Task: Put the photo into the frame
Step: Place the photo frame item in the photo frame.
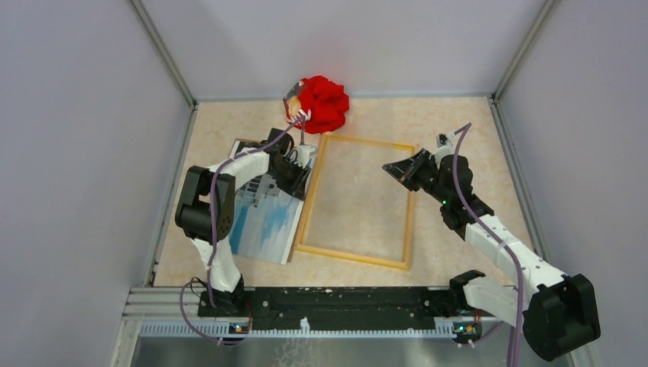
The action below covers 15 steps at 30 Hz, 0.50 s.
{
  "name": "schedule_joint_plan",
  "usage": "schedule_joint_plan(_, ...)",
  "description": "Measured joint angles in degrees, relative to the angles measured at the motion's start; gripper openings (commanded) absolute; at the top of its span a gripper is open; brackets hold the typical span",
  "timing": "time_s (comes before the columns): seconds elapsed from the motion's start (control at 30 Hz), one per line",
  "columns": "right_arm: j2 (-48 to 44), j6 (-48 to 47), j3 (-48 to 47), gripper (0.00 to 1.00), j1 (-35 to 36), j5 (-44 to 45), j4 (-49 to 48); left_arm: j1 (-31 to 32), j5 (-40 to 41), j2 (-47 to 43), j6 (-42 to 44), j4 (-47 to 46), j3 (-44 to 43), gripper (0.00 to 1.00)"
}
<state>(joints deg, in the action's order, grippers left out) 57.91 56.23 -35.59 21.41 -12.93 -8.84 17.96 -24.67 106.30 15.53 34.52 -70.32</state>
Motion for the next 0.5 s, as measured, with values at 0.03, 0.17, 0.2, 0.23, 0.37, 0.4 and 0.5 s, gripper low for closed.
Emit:
schedule_joint_plan(0.03,0.0,0.39,0.26,0.0,0.0,-0.02,-0.26,0.0,-0.02,0.0,0.0,-0.04,0.02,0.38)
schedule_joint_plan(0.17,0.02,1.51,1.57,0.0,0.02,0.0,-2.12,0.0,-0.07,0.0,0.0,-0.31,0.22,0.37)
schedule_joint_plan(0.2,0.09,2.01,1.84,0.0,0.04,0.0,-2.69,0.0,-0.11,0.0,0.0,-0.39,0.26,0.37)
schedule_joint_plan(0.23,0.13,2.43,1.99,0.0,0.09,0.0,-2.89,0.0,-0.13,0.0,0.0,-0.39,0.26,0.36)
schedule_joint_plan(0.37,0.7,4.04,3.02,0.0,0.13,0.0,-4.94,0.0,-0.22,0.0,0.0,-0.44,0.28,0.35)
schedule_joint_plan(0.4,0.87,4.5,3.13,0.0,0.15,0.02,-5.18,0.0,-0.24,0.0,0.0,-0.46,0.28,0.34)
schedule_joint_plan(0.5,1.07,5.38,3.37,0.0,0.17,0.09,-5.7,0.02,-0.24,0.0,0.0,-0.48,0.28,0.33)
